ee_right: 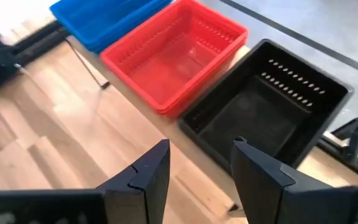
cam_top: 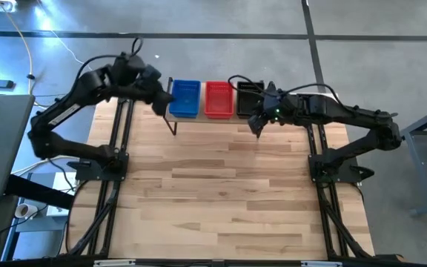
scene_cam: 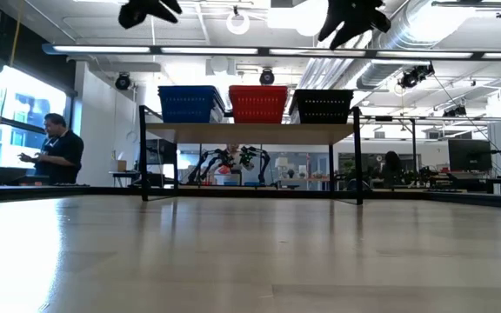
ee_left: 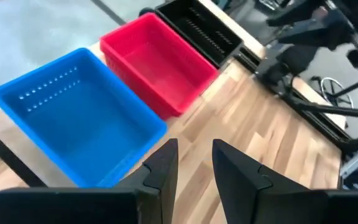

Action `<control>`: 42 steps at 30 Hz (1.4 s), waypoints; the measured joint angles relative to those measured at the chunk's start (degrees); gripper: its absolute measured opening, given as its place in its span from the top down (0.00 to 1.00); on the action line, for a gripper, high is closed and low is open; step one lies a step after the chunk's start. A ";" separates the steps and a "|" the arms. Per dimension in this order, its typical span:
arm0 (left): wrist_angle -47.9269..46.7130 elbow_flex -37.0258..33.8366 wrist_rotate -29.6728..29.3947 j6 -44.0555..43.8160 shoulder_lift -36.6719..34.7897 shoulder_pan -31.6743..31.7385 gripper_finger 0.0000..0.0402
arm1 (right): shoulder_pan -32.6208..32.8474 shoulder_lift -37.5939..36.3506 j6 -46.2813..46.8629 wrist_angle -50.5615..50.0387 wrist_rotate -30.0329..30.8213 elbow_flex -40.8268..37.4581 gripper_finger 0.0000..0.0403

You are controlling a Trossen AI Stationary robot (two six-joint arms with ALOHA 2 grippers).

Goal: Stack baskets on shelf by color
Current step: Return to Home Position

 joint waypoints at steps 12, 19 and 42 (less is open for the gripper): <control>4.32 -16.74 -10.28 -0.25 -15.84 -14.67 0.78 | 4.43 0.00 1.70 12.56 0.24 0.00 0.62; 15.14 -31.67 -10.32 -3.48 -28.31 -21.64 0.78 | 5.86 0.00 1.56 18.80 0.44 0.00 0.62; 42.06 -63.97 -12.70 -1.80 -54.10 -34.70 0.78 | 11.68 -1.04 -1.45 13.52 5.86 0.00 0.62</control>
